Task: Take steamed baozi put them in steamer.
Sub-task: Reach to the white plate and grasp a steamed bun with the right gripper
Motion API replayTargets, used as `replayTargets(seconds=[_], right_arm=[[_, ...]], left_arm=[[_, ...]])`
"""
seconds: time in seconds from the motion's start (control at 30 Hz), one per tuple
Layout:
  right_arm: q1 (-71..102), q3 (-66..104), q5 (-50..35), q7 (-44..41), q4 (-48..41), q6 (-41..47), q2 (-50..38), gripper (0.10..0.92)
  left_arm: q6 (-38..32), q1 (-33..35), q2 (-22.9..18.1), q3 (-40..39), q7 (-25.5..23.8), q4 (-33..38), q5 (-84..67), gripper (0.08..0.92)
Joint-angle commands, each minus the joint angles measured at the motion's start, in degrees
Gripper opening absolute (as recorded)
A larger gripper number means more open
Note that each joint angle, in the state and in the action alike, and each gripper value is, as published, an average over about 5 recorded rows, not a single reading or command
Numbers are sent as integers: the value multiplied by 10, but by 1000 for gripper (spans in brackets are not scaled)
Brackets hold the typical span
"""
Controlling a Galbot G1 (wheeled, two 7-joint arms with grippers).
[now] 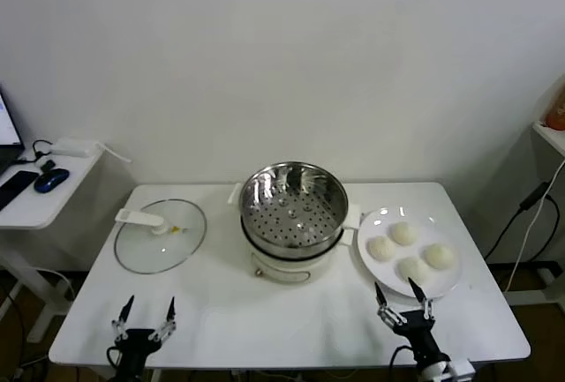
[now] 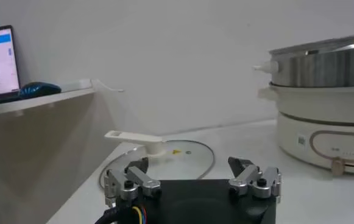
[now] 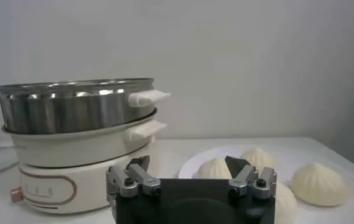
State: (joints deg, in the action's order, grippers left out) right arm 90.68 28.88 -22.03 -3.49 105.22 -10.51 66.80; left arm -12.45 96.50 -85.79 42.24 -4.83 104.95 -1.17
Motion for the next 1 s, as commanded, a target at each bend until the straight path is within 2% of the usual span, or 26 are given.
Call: replayTargets(seconds=[0.03,0.27,0.6,0.77,1.0], right_arm=[[-69,25,8,-49,22,63,-53,823],[-186,14,-2,-161,-3,161,-185,823],[-359,-73,41,-424,-150,173,-354,823],[-517,-208,79,-558,-228,172,-410,823],[-826,-518,119,-637,-343,125,-419,823]], left_arm=[[-2,-1,-1,-1,0,0,0,823],[2,-4,-6,-1,-3,10,0,823],[-2,-6,0,-1,-1,11,1,823],[-9,-4,2,-5,-1,10,2,823],[-11,3,0,-13,2,13,2,823]])
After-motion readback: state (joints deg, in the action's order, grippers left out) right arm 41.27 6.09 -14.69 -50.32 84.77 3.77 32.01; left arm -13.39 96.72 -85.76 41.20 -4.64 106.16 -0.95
